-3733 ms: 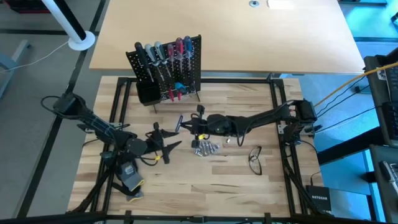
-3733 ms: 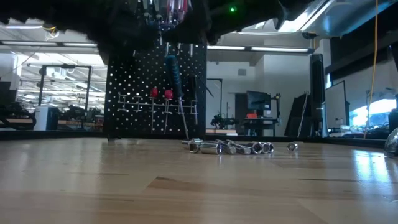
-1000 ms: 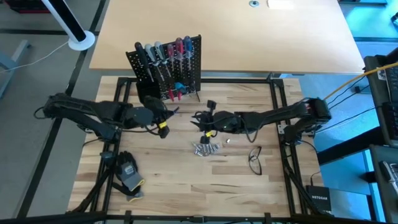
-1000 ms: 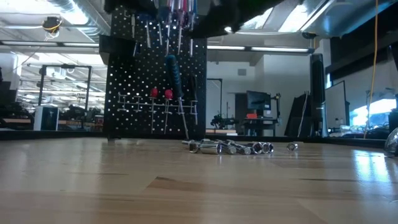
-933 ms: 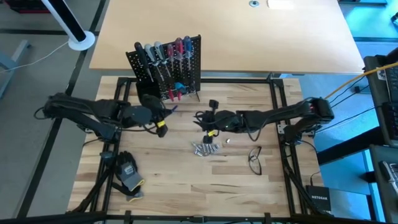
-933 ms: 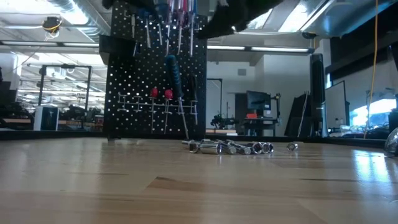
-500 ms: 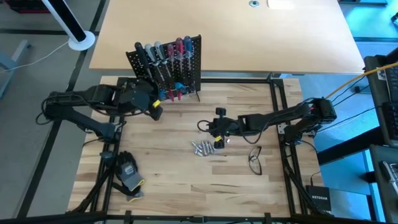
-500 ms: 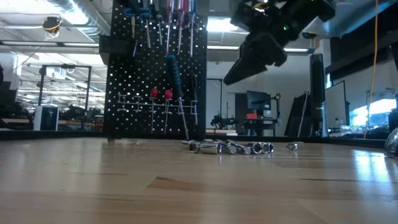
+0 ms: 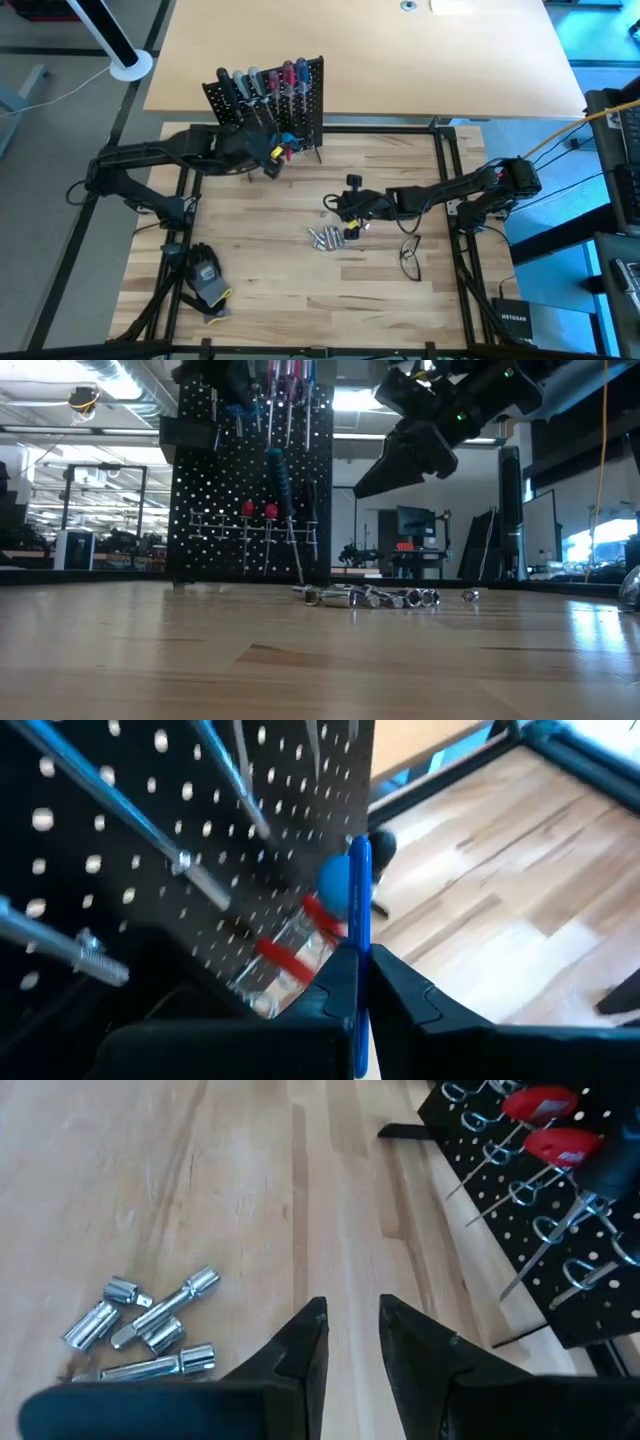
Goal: Hang tools onto peg board
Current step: Hang the blue pick tool onto the peg board
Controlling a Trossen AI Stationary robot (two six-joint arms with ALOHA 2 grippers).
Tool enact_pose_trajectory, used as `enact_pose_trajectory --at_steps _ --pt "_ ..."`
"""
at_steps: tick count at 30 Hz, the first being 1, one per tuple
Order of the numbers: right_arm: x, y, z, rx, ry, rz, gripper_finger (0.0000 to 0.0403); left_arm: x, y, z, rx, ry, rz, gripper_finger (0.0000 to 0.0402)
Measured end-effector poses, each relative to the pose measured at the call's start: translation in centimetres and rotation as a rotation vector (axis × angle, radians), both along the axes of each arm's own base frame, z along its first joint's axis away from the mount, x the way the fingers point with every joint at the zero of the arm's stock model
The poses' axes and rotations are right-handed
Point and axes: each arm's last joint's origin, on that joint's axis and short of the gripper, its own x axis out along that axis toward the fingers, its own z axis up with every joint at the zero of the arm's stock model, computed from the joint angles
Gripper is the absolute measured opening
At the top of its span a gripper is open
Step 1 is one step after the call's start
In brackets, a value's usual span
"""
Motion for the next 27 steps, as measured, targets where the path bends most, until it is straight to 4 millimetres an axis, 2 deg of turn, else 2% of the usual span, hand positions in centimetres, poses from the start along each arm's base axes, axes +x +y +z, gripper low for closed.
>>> enact_pose_trajectory --at_steps 14,22,27 --pt "-0.3 0.0 -0.6 0.002 -0.027 0.0 0.0095 -0.6 2.3 -0.2 -0.06 0.017 0.041 0.0" --pt "-0.2 0.1 -0.6 0.019 -0.027 0.021 0.0095 -0.5 2.0 -0.3 -0.083 0.018 0.005 0.0" --pt "-0.2 0.1 -0.6 0.019 -0.027 0.021 0.0095 -1.4 1.2 0.6 -0.083 -0.009 -0.015 0.0"
